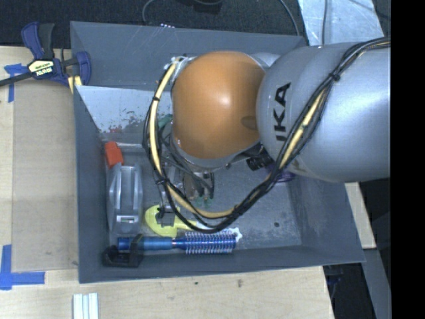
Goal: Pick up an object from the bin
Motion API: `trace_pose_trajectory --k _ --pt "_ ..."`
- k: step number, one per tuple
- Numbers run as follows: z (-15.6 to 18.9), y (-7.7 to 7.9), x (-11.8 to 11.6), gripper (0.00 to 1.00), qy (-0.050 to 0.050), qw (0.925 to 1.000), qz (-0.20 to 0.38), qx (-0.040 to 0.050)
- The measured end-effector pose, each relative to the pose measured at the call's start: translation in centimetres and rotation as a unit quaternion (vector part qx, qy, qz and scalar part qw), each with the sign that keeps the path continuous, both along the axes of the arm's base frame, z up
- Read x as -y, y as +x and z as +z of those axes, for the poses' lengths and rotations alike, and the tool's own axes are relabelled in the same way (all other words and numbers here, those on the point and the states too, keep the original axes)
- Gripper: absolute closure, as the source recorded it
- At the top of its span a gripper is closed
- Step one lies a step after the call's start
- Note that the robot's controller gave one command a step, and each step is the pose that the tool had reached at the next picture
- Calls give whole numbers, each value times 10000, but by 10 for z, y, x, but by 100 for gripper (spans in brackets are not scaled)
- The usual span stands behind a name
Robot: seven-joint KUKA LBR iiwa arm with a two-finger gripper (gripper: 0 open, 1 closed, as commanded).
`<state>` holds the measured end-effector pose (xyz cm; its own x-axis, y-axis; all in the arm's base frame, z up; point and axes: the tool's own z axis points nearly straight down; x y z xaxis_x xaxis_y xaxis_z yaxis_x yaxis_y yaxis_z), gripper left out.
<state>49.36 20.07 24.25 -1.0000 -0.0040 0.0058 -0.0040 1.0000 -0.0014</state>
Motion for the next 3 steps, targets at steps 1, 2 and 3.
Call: trace_pose_trajectory --k 1,2,3 --pt "5 2 1 0 13 10000 -20 42" --pt "-42 5 20 0 18 9995 326 54" --pt "-102 11 38 0 19 9989 465 62"
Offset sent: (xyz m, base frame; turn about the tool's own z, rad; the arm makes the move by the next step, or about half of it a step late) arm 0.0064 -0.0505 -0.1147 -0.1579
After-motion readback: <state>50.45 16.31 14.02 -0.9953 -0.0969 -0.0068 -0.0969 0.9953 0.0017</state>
